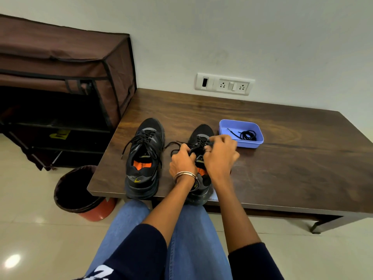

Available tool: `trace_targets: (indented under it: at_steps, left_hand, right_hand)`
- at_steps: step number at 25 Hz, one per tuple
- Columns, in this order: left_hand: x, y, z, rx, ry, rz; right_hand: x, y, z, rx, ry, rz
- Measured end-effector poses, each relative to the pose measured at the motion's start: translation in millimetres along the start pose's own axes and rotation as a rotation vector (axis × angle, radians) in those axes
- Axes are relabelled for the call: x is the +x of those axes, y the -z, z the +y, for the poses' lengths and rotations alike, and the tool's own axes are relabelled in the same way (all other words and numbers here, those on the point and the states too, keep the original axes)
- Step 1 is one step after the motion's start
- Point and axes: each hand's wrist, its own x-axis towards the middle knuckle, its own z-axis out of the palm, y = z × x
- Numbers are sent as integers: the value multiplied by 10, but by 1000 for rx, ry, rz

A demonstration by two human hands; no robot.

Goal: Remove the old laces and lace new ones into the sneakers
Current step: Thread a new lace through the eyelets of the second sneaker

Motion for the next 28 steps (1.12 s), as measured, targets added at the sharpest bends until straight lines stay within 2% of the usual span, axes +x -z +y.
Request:
trace_targets:
  at_steps: [2, 3, 7, 9, 12, 13, 14, 15, 17, 20, 22, 23, 25, 28]
  left_hand:
    - [1, 7, -10, -1, -2, 6]
    - [1, -1, -19, -9, -3, 9]
    - [-1, -6, -25, -42, 11, 14]
    - [-2, -5, -21, -46, 11, 11]
    - [13, -25, -25, -54, 5, 6]
    - [14, -32, -30, -56, 4, 3]
    - [17, -37, -33, -56, 3, 1]
    - [17, -41, -35, -58, 3, 0]
    - [18, -37, -29, -62, 4, 0]
    - [24, -23, -28, -56, 6, -2]
    - [19, -22, -33, -47, 6, 1]
    - [15, -22, -32, -45, 6, 2]
    - [7, -16, -20, -51, 4, 3]
    - [6, 0, -11, -42, 9, 9]
  right_hand:
    - [37, -168, -5, -149, 126, -215]
    - [42, -217, 9, -143, 153, -245]
    - [3, -260, 76, 100, 81, -84]
    - [-66, -225, 112, 384, -129, -20]
    - [-69, -87, 166, 1272, -763, 114]
    - [-86, -79, 217, 1404, -874, 160]
    - [-104, -70, 228, 1308, -879, 191]
    - [-121, -75, 213, 1068, -794, 208]
    - [-150, -83, 130, 589, -442, 165]
    - [2, -143, 35, 143, -2, -98]
    - [78, -173, 17, -58, 140, -222]
    - [83, -187, 21, -96, 177, -219]
    - [37, -191, 29, 2, 125, -161]
    - [72, -108, 119, 464, -249, -77]
